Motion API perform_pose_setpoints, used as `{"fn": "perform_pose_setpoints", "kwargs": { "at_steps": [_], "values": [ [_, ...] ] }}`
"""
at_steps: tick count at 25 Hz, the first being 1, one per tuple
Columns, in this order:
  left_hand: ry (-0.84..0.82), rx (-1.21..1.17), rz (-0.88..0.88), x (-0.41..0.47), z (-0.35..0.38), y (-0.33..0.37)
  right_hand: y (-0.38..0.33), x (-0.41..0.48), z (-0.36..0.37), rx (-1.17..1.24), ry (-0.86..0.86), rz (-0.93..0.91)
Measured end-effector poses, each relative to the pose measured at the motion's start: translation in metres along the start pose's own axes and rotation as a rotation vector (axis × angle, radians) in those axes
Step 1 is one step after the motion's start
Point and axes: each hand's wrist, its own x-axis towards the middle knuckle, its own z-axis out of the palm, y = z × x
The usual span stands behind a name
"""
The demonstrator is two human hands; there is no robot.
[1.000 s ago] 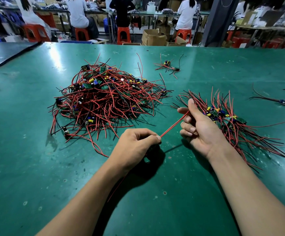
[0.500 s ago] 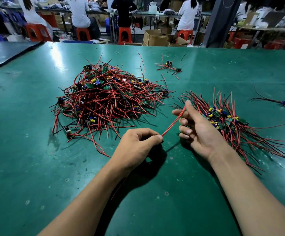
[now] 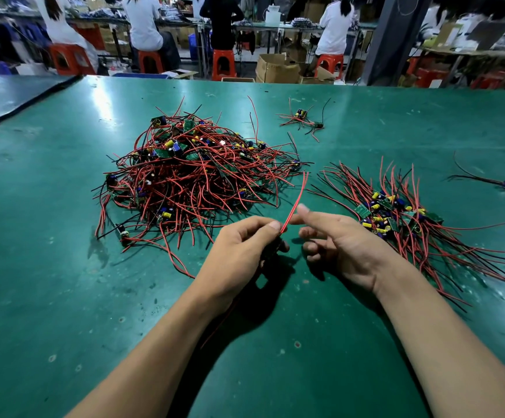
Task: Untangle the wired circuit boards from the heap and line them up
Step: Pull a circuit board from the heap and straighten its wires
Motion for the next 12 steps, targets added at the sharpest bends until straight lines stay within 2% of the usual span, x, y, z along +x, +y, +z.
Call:
{"fn": "perform_pose_setpoints", "kwargs": {
  "at_steps": [6, 12],
  "values": [
    [0.008, -0.179, -0.026, 0.0046, -0.0052, 0.0047, 0.0019, -0.0027, 0.0037, -0.076, -0.109, 0.002],
    [0.026, -0.106, 0.101, 0.0018, -0.0058, 0.0030, 0.0030, -0.0038, 0.0065, -0.150, -0.138, -0.068]
  ]
}}
